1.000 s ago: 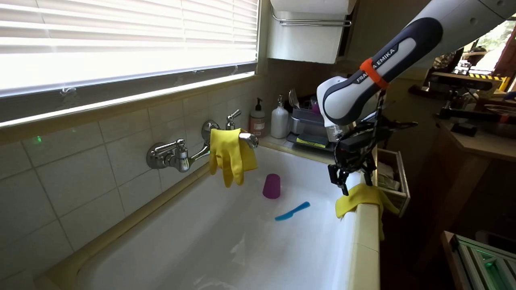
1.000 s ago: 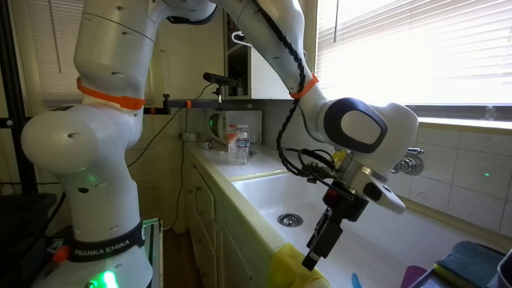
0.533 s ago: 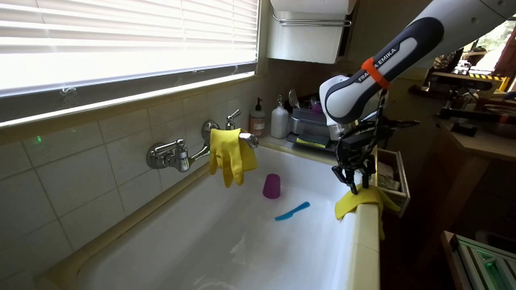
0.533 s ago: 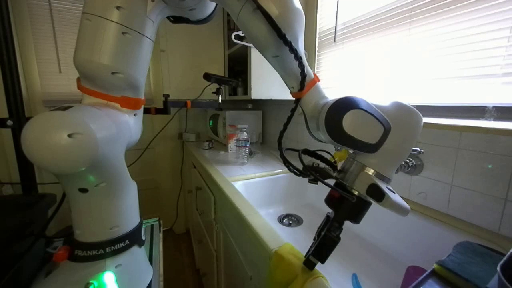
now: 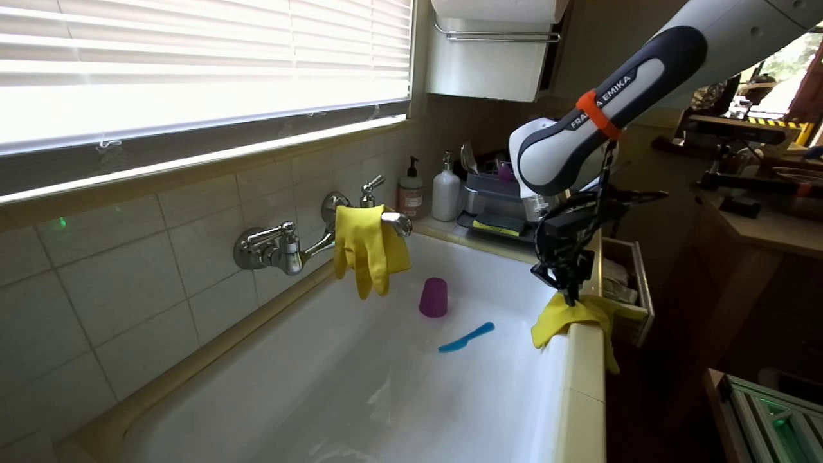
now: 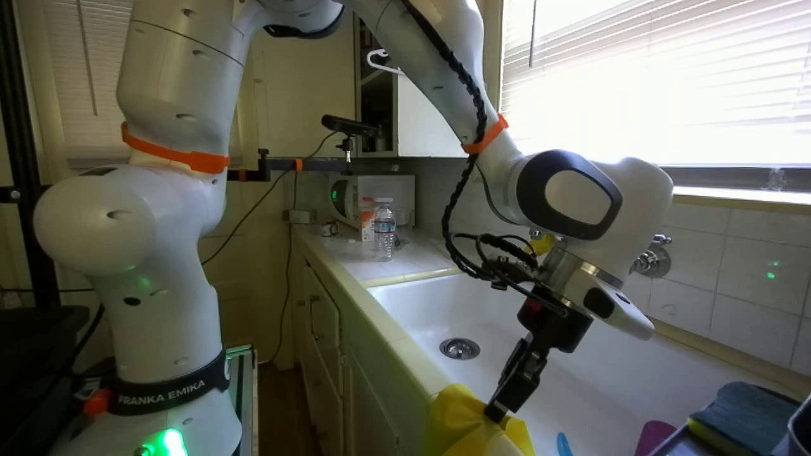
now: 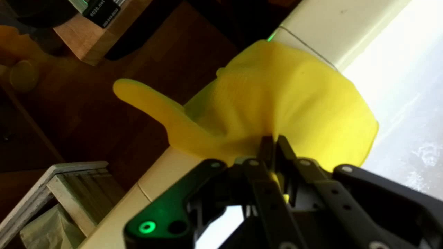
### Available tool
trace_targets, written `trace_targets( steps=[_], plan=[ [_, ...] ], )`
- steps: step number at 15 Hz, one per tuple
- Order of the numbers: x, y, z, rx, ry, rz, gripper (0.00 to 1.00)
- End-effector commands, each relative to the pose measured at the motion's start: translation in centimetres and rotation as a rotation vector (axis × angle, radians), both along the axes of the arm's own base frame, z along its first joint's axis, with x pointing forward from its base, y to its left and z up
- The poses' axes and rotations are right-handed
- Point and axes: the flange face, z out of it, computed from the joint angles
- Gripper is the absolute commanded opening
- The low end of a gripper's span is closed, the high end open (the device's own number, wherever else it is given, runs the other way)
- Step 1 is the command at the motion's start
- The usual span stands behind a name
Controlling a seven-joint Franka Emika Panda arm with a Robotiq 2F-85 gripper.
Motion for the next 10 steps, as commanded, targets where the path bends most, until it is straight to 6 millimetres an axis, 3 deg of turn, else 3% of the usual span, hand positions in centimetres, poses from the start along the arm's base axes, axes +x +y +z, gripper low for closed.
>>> trace_targets(
  steps=[1,10],
  plan=[
    [-0.3,0.0,-0.1,0.016,-0.004,0.006,0.02],
    [0.1,0.2,0.9,0.026,-0.018,0.028,0.02]
  ],
)
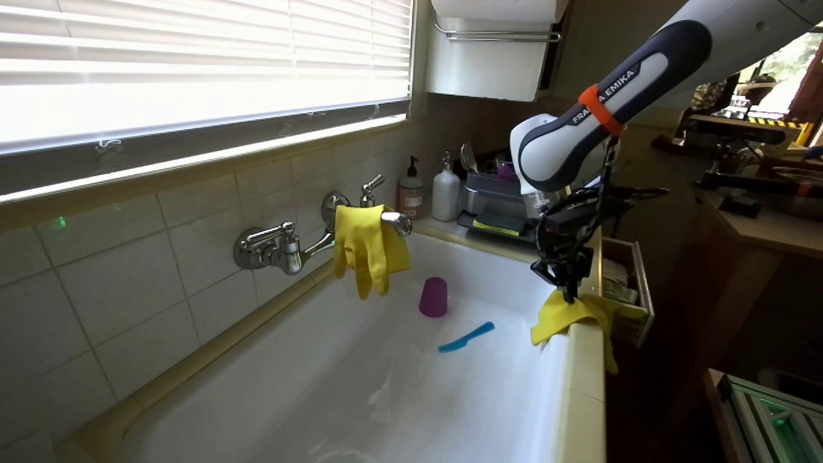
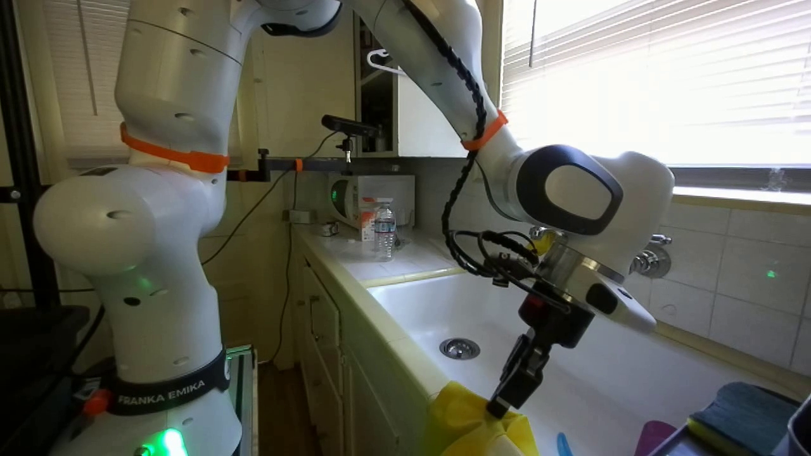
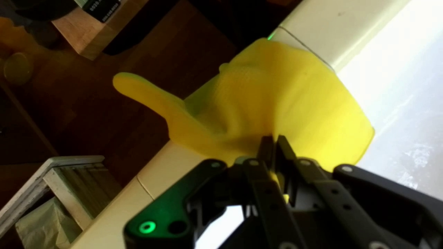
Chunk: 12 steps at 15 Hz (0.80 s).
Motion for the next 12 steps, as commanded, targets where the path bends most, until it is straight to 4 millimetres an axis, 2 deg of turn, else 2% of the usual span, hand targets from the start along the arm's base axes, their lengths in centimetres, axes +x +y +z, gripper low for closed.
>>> trace_targets(
  steps=[1,2,4,12],
  plan=[
    [0.06,-0.07,0.26,0.006,-0.007,-0.012,0.02],
    [0.11,-0.20,0.20,-0.005,-0.008,-0.015,0.02],
    [0.18,-0.20,0.03,-0.002,-0.009,-0.008,0.32],
    [0.50,-0.62,0.73,-0.002,-0.041,-0.015,0.92]
  ],
)
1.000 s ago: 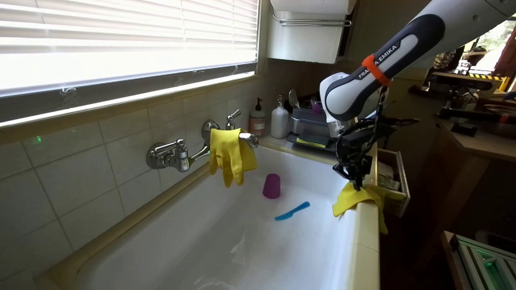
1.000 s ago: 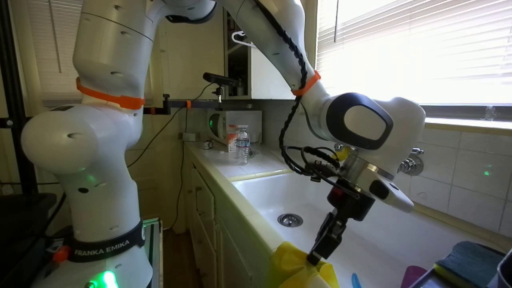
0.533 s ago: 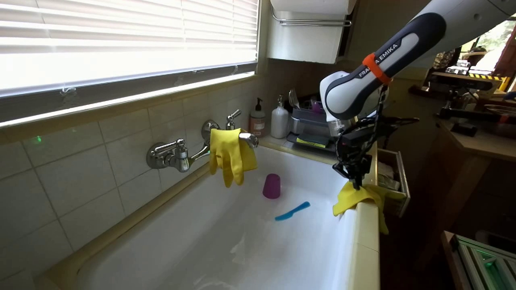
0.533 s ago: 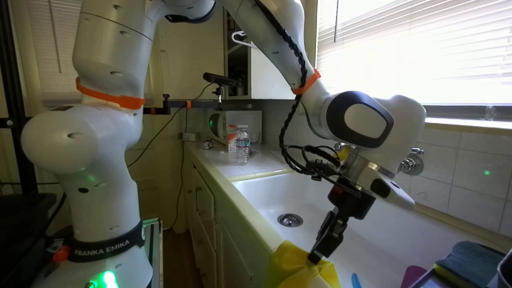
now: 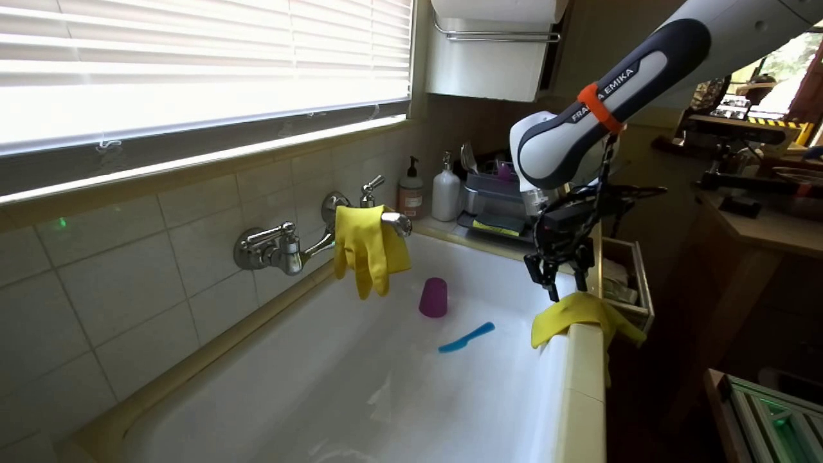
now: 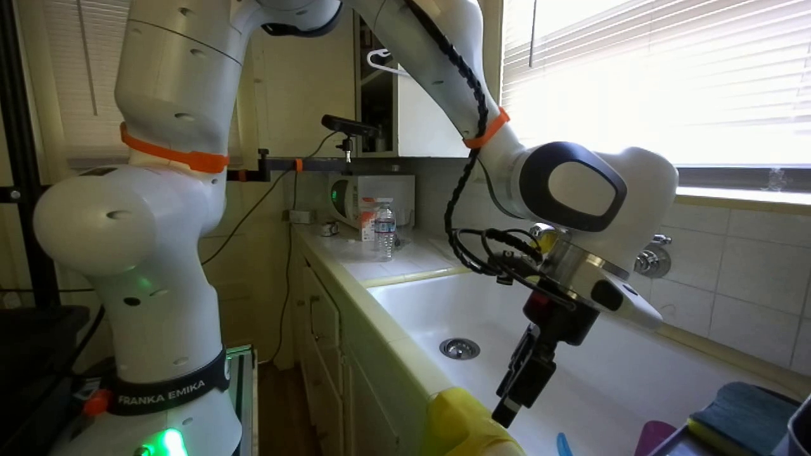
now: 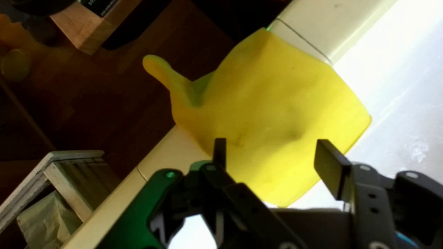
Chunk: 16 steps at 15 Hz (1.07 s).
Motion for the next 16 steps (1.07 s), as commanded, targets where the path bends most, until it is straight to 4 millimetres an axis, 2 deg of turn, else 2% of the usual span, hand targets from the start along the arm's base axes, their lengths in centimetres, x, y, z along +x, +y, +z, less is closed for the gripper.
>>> trace_targets(
  steps=[1,9,16],
  plan=[
    [0.1,-0.4,0.7,0.009,-0.037,-0.008,0.98],
    [-2.2,-0.1,3.2,0.098,-0.102,0.171,1.00],
    [-6.6,0.4,4.0,0.128,-0.150,0.208,1.00]
  ],
)
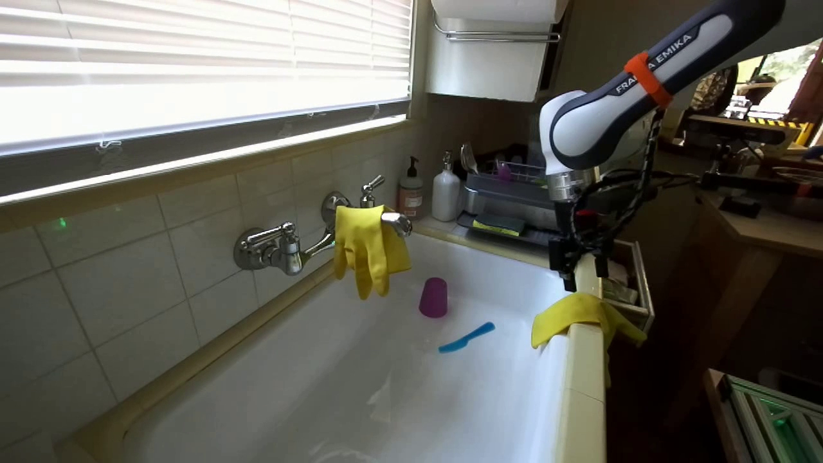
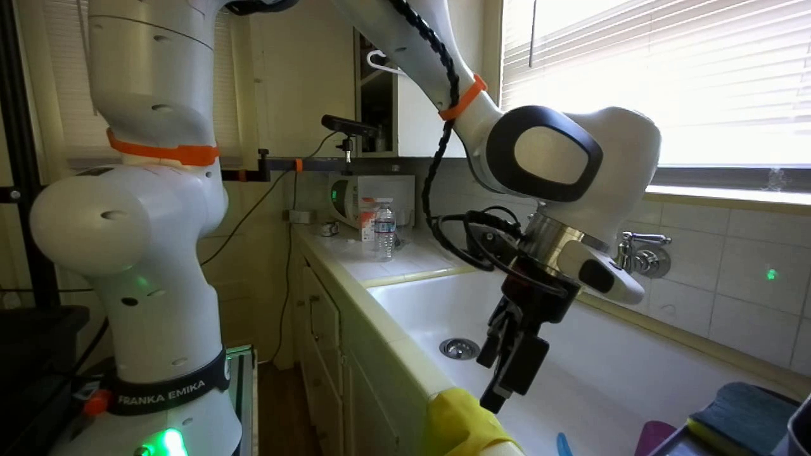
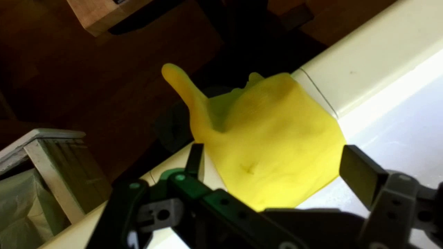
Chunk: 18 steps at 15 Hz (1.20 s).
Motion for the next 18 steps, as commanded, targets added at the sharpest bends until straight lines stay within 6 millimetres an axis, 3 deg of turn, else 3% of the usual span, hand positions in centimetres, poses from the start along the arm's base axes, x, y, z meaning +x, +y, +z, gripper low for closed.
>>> trace_targets(
  steps=[1,8,9,10,15,18],
  plan=[
    [-3.4,0.3,0.6,0.004,-0.061,0.010,1.00],
    [-6.7,2.0,0.7,-0.041,-0.141,0.061,1.00],
    [-6.8,2.3,0.5,-0.032,-0.167,0.059,1.00],
    [-5.5,1.4,0.5,-0.030,-0.117,0.042,1.00],
    [-6.2,2.0,0.5,-0.033,-0.142,0.049,1.00],
    [-6.7,1.9,0.8,-0.124,-0.118,0.062,1.00]
  ],
)
